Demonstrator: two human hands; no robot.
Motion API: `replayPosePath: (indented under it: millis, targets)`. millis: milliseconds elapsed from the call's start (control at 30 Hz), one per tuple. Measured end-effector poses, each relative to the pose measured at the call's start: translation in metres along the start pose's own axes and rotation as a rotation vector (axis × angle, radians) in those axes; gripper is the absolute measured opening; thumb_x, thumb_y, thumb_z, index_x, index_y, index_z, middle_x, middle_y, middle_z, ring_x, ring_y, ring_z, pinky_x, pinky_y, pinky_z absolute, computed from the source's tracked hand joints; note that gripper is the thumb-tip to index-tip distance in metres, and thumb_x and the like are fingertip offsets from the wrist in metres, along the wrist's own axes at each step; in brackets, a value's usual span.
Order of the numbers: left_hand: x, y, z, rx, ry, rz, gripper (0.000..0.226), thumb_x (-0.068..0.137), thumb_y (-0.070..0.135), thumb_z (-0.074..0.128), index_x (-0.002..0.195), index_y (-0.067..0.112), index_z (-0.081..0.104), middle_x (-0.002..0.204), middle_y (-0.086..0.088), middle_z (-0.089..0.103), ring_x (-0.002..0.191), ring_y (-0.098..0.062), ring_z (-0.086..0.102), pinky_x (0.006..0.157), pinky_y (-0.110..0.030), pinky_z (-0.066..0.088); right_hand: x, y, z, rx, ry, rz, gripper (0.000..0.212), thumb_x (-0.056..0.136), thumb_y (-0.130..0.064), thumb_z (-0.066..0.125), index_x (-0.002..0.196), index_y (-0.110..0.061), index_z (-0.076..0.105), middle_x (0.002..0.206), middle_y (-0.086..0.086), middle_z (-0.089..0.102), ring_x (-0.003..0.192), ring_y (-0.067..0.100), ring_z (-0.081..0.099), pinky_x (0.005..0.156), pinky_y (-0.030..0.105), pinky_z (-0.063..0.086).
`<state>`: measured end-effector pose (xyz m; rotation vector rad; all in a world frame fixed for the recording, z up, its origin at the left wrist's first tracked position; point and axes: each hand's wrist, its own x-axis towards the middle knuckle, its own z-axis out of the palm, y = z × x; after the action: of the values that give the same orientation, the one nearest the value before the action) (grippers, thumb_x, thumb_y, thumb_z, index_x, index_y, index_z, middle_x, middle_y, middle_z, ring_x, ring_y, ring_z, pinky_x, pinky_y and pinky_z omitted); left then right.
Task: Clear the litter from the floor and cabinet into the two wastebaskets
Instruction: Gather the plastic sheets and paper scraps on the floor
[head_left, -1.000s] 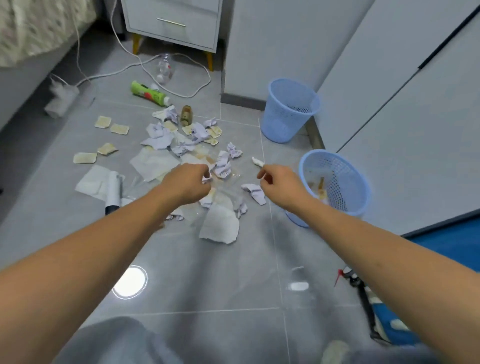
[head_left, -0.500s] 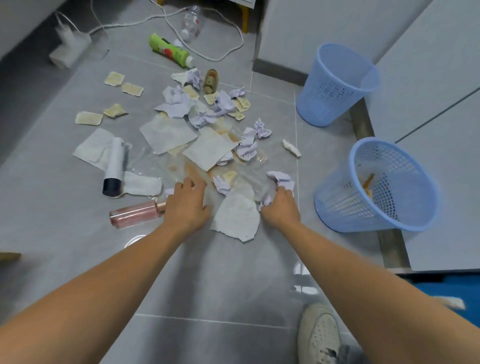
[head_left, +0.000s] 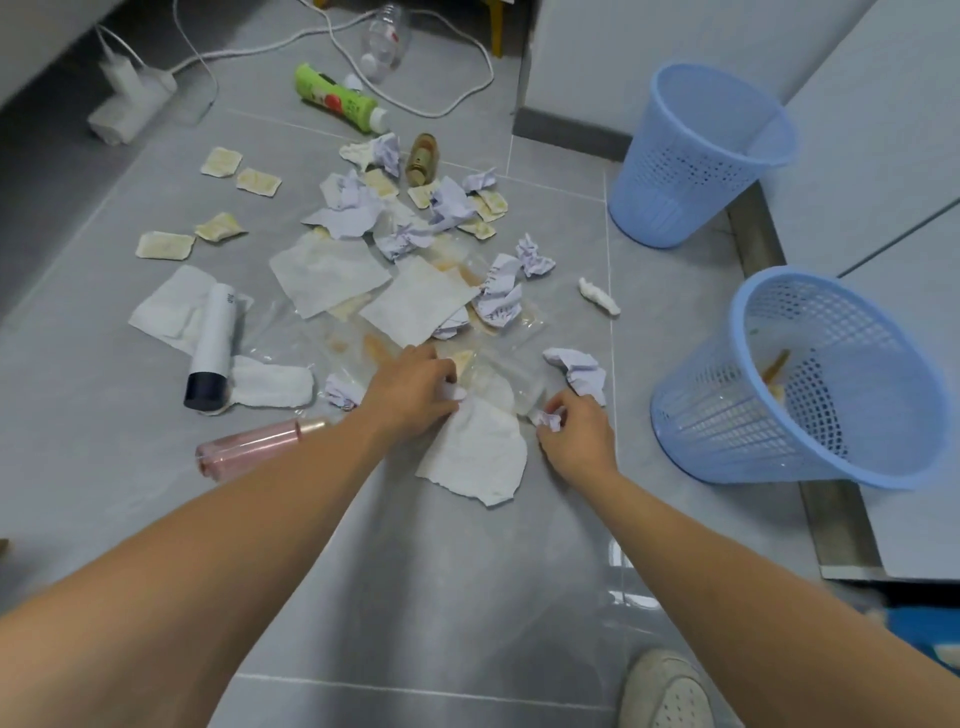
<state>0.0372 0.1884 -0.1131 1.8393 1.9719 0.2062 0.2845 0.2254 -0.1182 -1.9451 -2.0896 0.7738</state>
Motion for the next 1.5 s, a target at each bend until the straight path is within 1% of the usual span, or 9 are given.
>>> replayPosePath:
  millis: [133,300,467,633,800,900,1033,1233,1500]
  targets:
    - [-0.004,0.004,-0.002,-0.052,-0.012,-0.029,0.022,0.087,0.041,0.07,0.093,0.022,0.059,0.092,0.004,0.053,0.09,-0.022,0.056,0.066,-0.034,0.042,-0.004,0.005,-0.027,-0.022,0.024,-0.017,0.007,0.086,-0.017,0.07,0.091,-0.018,0.066,0.099,0.004,0.055,0.09,0.025,0.059,0.074,0.028,0.039]
    - [-0.025,0.027,-0.059,-0.061,0.187,0.036,0.023,0.088,0.042,0.067,0.092,0.025,0.053,0.087,0.005,0.058,0.081,-0.022,0.057,0.061,-0.034,0.046,-0.021,-0.016,-0.091,0.014,0.131,-0.18,0.013,0.083,-0.012,0.069,0.094,-0.019,0.065,0.099,-0.002,0.049,0.082,0.021,0.056,0.067,0.024,0.032]
    - [-0.001,0.147,-0.119,-0.262,0.298,0.254,0.021,0.088,0.046,0.068,0.093,0.029,0.057,0.088,0.009,0.061,0.082,-0.016,0.058,0.068,-0.037,0.051,-0.031,-0.037,-0.189,0.113,0.457,-0.305,0.011,0.083,-0.009,0.069,0.089,-0.015,0.064,0.094,0.001,0.053,0.073,0.016,0.053,0.064,0.027,0.04]
    - [0.034,0.289,-0.129,-0.33,0.351,0.421,0.026,0.086,0.043,0.067,0.099,0.021,0.061,0.096,0.001,0.065,0.092,-0.022,0.057,0.073,-0.039,0.049,-0.023,0.023,-0.274,0.072,0.655,-0.101,0.011,0.081,-0.013,0.069,0.088,-0.019,0.065,0.095,0.0,0.054,0.081,0.02,0.06,0.075,0.037,0.049]
    - [0.05,0.345,-0.095,-0.107,0.178,0.321,0.06,0.078,0.06,0.07,0.125,0.025,0.061,0.128,-0.005,0.051,0.125,-0.028,0.04,0.095,-0.044,0.039,-0.014,0.072,-0.301,-0.206,0.271,0.202,0.046,0.077,-0.023,0.077,0.122,-0.027,0.065,0.125,0.01,0.048,0.117,0.036,0.054,0.095,0.039,0.045]
    - [0.039,0.324,-0.089,-0.128,0.27,0.313,0.055,0.084,0.053,0.063,0.13,0.024,0.059,0.129,-0.005,0.05,0.125,-0.027,0.04,0.094,-0.044,0.038,-0.012,0.055,-0.295,-0.265,0.282,0.16,0.052,0.075,-0.02,0.07,0.125,-0.031,0.063,0.127,0.006,0.047,0.125,0.034,0.042,0.101,0.047,0.04]
    - [0.014,0.247,-0.093,-0.163,0.404,0.332,0.027,0.091,0.037,0.056,0.113,0.022,0.061,0.109,-0.001,0.055,0.106,-0.026,0.052,0.079,-0.04,0.044,-0.001,0.0,-0.254,-0.107,0.473,-0.249,0.028,0.076,-0.011,0.059,0.101,-0.019,0.067,0.105,0.003,0.053,0.107,0.029,0.054,0.088,0.044,0.048]
    - [-0.028,0.083,-0.102,-0.161,0.337,0.072,0.014,0.095,0.035,0.054,0.106,0.028,0.059,0.098,0.008,0.062,0.094,-0.017,0.057,0.073,-0.038,0.052,0.007,-0.071,-0.142,-0.065,0.239,-0.616,0.021,0.076,-0.007,0.055,0.092,-0.018,0.062,0.094,-0.001,0.054,0.089,0.023,0.057,0.068,0.042,0.051]
    - [-0.106,-0.098,-0.087,-0.133,0.225,-0.449,0.019,0.087,0.016,0.058,0.102,0.023,0.068,0.096,0.003,0.068,0.093,-0.025,0.065,0.075,-0.038,0.052,0.061,-0.038,-0.051,-0.342,-0.136,-0.244,0.054,0.083,-0.012,0.066,0.134,-0.024,0.055,0.13,0.011,0.043,0.115,0.044,0.047,0.095,0.046,0.048]
